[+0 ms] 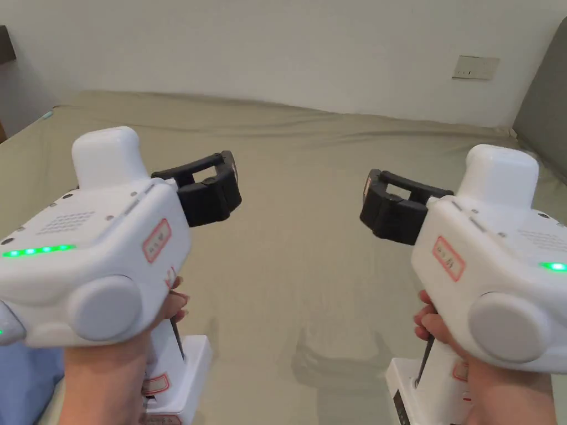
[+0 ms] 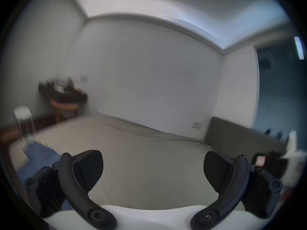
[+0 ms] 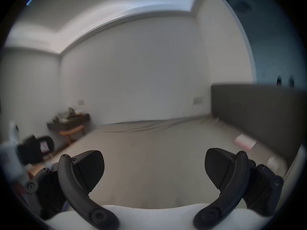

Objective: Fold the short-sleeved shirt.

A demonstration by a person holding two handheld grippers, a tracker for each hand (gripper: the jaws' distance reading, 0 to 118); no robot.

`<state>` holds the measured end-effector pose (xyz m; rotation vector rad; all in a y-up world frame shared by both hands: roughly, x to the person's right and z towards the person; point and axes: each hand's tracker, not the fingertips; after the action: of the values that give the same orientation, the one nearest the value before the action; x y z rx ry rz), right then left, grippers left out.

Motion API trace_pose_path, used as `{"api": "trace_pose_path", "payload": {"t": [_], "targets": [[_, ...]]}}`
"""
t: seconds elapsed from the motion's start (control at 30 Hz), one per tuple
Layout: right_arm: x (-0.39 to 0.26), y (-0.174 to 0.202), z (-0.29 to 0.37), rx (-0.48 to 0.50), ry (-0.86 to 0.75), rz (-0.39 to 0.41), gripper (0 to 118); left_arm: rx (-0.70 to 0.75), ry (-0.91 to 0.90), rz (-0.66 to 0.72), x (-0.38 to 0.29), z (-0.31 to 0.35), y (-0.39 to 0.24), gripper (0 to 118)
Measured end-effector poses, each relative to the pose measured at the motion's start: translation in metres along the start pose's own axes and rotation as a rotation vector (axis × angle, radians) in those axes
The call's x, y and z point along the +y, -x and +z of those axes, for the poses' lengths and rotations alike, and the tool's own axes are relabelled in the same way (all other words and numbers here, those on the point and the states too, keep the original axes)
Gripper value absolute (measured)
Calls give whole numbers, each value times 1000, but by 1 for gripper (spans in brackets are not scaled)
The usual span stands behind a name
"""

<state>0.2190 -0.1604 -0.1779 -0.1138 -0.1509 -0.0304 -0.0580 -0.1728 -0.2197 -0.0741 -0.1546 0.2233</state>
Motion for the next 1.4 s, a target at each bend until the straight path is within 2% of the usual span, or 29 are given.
{"api": "trace_pose_path", "payload": {"t": [0.03,0.07,0.1,0.17,0.3,0.37,0.5,0.63,0.67,0.7,0.73,0.8,0.83,0.87,0.9,1.03,1.17,1.4], "targets": [[-5,10,3,-47,-46,111,118,51,-42,-106,-2,2,-5,117],[-8,14,5,-57,-66,176,118,71,-68,-175,-4,2,-8,117],[-11,17,7,-53,-89,222,118,62,-71,-228,-5,3,-9,117],[-12,30,18,-31,-106,257,118,60,-76,-286,-9,4,-18,117],[-13,34,21,-13,-124,268,118,70,-72,-289,-12,5,-21,117],[-13,34,20,-6,-125,259,118,21,-85,-279,-13,7,-19,117],[-11,24,13,43,-83,142,118,31,-97,-307,-14,10,-21,117],[-10,26,13,17,-26,144,117,33,-99,-327,-12,12,-24,117],[-11,27,13,25,-15,160,115,25,-92,-322,-10,13,-24,117],[-13,23,12,26,-27,174,98,16,-86,-315,-10,13,-24,115],[-14,24,12,7,-44,189,68,9,-83,-309,-11,13,-25,108],[-15,25,11,-11,-41,202,4,11,-75,-307,-13,10,-28,57],[-16,28,15,-10,-43,202,3,15,-63,-316,-14,7,-29,27],[-15,27,16,11,-44,202,0,15,-48,-329,-15,5,-30,4],[-15,28,17,49,-36,200,0,6,-45,-329,-16,4,-30,4],[-17,35,22,30,-51,249,0,-7,-23,-317,-20,1,-34,0],[-14,34,22,47,-43,218,0,-6,-17,-303,-19,-2,-32,0],[-11,39,13,55,-39,210,0,25,-26,-306,-13,3,-17,0]]}}
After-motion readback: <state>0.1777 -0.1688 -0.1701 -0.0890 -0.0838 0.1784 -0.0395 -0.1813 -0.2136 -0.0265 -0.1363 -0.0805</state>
